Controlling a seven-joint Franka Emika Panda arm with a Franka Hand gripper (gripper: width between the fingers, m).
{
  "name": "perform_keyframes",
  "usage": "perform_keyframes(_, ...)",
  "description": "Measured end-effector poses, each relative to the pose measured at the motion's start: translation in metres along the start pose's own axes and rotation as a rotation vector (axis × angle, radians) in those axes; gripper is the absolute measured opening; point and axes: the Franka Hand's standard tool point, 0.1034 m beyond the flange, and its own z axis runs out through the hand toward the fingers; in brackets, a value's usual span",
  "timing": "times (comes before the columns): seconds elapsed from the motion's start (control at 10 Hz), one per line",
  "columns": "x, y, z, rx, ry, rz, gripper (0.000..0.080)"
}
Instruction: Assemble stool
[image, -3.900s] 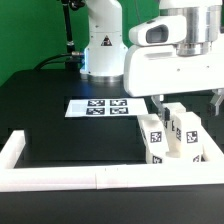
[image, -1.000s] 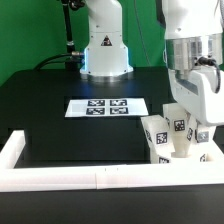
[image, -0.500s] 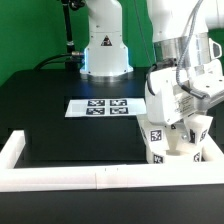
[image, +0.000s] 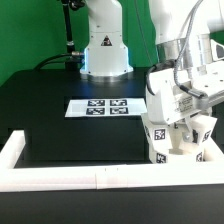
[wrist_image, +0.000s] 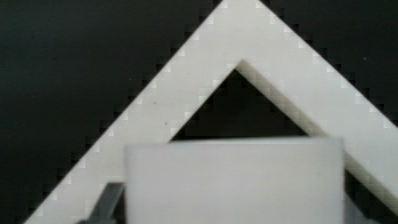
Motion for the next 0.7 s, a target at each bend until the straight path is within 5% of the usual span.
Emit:
perform_keyframes(0.4,0.0082,-0.0029,-0.0013,0.077,-0.080,0.273,0.0330)
perform_keyframes(0.7,0.0080,-0.0023,-0.0011,0.081,-0.076,0.208,0.0330)
